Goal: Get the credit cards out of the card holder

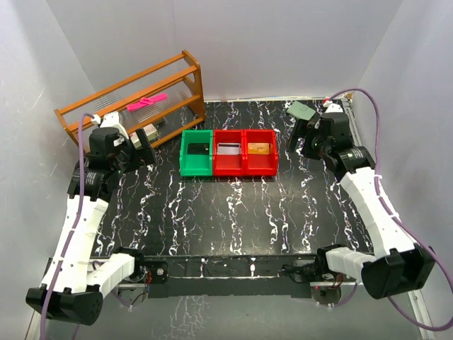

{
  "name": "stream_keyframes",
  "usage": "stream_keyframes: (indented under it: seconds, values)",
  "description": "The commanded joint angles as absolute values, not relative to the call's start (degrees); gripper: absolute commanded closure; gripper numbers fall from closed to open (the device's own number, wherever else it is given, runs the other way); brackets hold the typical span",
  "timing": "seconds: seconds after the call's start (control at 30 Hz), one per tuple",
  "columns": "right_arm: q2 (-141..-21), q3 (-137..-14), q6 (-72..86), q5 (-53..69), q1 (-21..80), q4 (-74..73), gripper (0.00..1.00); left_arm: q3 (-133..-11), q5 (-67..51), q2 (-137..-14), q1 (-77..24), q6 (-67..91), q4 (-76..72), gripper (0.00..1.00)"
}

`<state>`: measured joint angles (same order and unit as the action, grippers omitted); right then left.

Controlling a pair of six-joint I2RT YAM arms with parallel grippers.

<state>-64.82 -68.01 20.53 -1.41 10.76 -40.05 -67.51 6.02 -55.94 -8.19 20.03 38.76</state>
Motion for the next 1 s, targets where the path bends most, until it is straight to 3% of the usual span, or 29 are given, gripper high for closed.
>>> stream_keyframes:
  seconds: [0.0,0.1,0.2,0.4,0.57,0.7,0.97]
  values:
    - [-69.11,-68.16,22.2,-2.64,9.0,-36.71,0.02,-66.67,6.51,-53.86,-7.63,22.6,37.71,0.01]
    - [-75.63,-72.5,21.45,-1.16,6.31,-37.12,0.02,-67.21,9.35,-54.62,-7.58,25.4,40.35,0.01]
    - [-81.74,-76.22,21.4,1.06,3.16,-36.14,0.02,-65.85,-3.21,-55.08,-7.5,19.64,39.25,0.01]
    - [-90.75,-82.92,20.43,3.07,0.52,-33.74,0.02,-61.08,-20.63,-57.28,-7.47,27.59,34.35,0.01]
    - [-99.03,-89.13,20.63,12.67,0.44,-34.58,0.02,-56.6,-31.79,-59.54,-7.55,33.54,26.23,0.01]
    - [-106.01,-94.54,21.92,5.86,-1.01,-33.22,0.02,-55.31,-34.49,-61.62,-7.63,32.11,27.95,0.01]
    - [-127.1,-122.82,22.71,-3.14,-1.76,-40.07,0.05,-53.75,-35.76,-62.72,-7.82,29.1,31.48,0.01]
